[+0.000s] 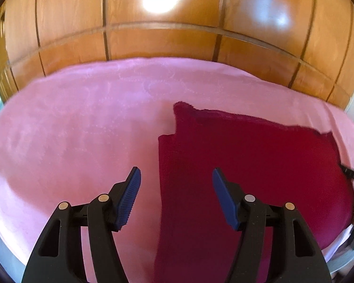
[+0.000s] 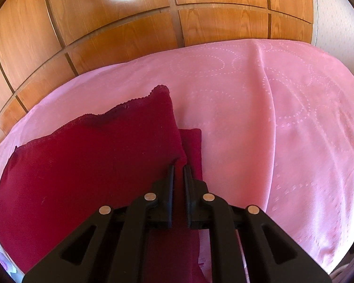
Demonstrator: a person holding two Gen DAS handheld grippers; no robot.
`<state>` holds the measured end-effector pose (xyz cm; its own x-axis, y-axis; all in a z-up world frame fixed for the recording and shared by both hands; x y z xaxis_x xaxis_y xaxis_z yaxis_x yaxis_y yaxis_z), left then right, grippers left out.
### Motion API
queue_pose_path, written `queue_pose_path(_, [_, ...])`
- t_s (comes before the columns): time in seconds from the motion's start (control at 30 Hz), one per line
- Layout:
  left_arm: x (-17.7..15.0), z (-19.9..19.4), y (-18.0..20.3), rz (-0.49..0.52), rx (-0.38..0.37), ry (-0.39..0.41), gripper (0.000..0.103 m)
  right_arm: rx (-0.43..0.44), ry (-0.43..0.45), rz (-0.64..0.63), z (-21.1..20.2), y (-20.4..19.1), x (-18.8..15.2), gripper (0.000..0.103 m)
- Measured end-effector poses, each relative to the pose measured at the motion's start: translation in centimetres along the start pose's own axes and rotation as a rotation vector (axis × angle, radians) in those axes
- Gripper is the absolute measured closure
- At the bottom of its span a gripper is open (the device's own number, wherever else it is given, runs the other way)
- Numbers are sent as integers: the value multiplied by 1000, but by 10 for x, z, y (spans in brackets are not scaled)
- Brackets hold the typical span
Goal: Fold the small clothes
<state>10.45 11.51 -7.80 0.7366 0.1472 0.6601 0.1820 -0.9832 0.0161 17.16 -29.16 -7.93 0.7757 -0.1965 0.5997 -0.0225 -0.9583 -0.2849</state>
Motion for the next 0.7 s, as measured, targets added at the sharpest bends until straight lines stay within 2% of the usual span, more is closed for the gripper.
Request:
queue_pose_path(0.07, [6, 8, -5, -40, -53, -29, 49, 11, -1, 5, 0, 1, 1, 96])
queue_pose_path(0.2, [16, 26, -1, -80, -163, -88, 49, 21, 6, 9, 0, 2, 1, 95])
queue_pose_path(0.23, [16, 30, 1, -79, -164, -96, 63, 22, 9, 9, 0, 2, 1, 95])
queue_pose_path(0.27, [14, 37, 3, -71, -160, -114, 92, 23, 11, 9, -1, 2, 0, 95])
queue_pose_path(0.3, [11, 43, 6, -59, -162, -138, 96, 23, 10, 10, -1, 2, 0, 95])
queue_pose_path(0.33, [10, 46, 10, -55, -170, -140, 96, 22, 6, 9, -1, 1, 0, 95])
queue_pose_path(0.37, [14, 43, 12, -45, -156, -108, 97, 21, 0, 7, -2, 1, 1, 96])
queue_pose_path(0.47, [25, 39, 12, -12, -77, -37, 97, 32, 24, 19, -10, 1, 9, 96])
queue_pose_path(0.53, [27, 52, 8, -17, -35, -47, 97, 26, 16, 35, -4, 6, 8, 96])
queue_pose_path(0.6, [17, 67, 9, -23, -27, -100, 97, 44, -1, 62, 8, 9, 1, 96])
queue_pose_path(0.7, [12, 61, 17, 37, 34, -57, 96, 37, 6, 35, 5, 7, 1, 96])
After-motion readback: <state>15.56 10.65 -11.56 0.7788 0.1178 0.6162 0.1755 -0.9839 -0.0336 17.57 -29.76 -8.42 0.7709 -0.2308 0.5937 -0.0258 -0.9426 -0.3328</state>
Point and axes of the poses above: each gripper's, at about its wrist camera, not at the fingertips, and z roughly the way its jaws point, y to its right, x to its top, the point moved 10 cm from there along z, roughly the way its jaws point, and after that the axes turned 8 degrees about x, right-handed, at the moved point
